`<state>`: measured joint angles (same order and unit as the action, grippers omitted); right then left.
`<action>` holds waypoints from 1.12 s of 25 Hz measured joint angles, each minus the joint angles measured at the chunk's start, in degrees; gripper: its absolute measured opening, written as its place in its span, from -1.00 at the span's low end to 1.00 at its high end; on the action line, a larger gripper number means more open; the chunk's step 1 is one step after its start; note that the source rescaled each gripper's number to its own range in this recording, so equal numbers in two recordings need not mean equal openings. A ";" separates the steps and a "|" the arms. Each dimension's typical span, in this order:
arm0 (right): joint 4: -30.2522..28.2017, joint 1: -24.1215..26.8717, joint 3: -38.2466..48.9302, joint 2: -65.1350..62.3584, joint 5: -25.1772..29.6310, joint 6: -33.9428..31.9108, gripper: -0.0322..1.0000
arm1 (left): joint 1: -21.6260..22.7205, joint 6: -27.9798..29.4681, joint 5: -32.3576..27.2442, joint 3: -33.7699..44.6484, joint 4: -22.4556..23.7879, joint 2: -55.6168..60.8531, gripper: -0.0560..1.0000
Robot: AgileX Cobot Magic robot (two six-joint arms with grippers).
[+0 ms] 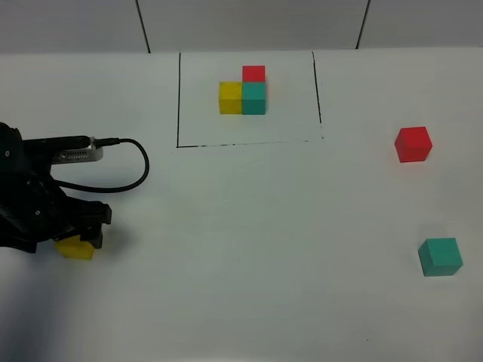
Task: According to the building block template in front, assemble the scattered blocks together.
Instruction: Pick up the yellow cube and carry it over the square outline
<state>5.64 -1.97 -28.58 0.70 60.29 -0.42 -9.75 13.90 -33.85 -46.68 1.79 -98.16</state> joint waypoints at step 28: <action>0.06 0.00 0.00 0.00 0.00 0.00 0.51 | -8.26 -15.09 -3.02 -7.80 0.00 -5.29 -0.89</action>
<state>5.70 -1.97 -28.58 0.70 60.29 -0.42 -18.00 -1.18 -36.88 -54.47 1.79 -103.45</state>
